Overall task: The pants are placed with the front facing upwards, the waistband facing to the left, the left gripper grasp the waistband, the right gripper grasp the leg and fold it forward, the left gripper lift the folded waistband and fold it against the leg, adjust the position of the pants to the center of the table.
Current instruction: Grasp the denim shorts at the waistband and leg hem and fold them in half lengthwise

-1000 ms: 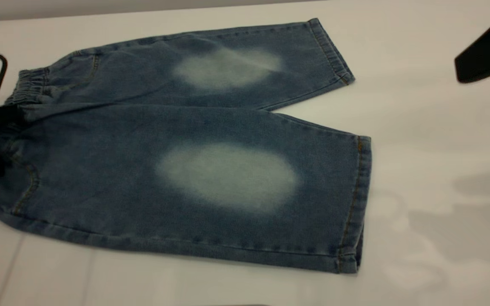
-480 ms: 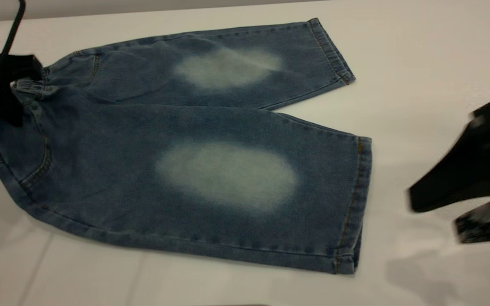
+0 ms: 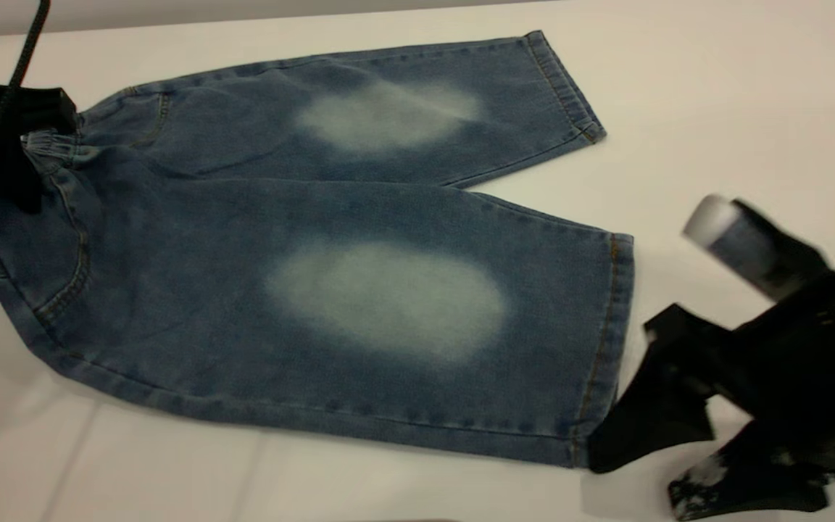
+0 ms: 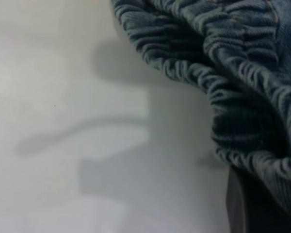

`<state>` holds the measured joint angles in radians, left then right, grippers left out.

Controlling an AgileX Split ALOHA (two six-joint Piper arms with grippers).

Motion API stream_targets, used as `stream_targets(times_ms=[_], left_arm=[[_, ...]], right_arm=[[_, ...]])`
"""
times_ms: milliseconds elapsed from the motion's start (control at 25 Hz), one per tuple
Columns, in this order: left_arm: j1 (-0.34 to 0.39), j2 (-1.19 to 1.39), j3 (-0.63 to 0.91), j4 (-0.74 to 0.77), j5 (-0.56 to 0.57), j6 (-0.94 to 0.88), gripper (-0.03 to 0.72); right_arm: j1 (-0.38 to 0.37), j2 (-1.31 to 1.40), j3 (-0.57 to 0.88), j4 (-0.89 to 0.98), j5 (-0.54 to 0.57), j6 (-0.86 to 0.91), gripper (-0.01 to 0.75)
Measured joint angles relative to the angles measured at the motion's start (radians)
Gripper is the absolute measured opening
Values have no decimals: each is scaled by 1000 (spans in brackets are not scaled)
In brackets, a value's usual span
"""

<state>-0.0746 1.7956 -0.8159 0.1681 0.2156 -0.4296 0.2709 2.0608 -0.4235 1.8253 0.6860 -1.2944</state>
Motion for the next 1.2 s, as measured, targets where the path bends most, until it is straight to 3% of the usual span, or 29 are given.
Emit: stream_targets(times_ms=[480, 760, 880, 1080, 1200], left_arm=[[0, 0, 0, 0, 0, 0, 87], [0, 0, 0, 0, 4, 0, 87], [0, 0, 0, 0, 14, 0, 87], [0, -1, 0, 0, 25, 0, 87], [0, -7, 0, 0, 29, 2, 87]], right_arm=[[0, 163, -159, -6, 162, 0, 469], [0, 192, -259, -7, 174, 1, 446], [0, 195, -272, -5, 155, 1, 373], [0, 203, -274, -4, 130, 1, 123], [0, 208, -274, 0, 155, 0, 38]])
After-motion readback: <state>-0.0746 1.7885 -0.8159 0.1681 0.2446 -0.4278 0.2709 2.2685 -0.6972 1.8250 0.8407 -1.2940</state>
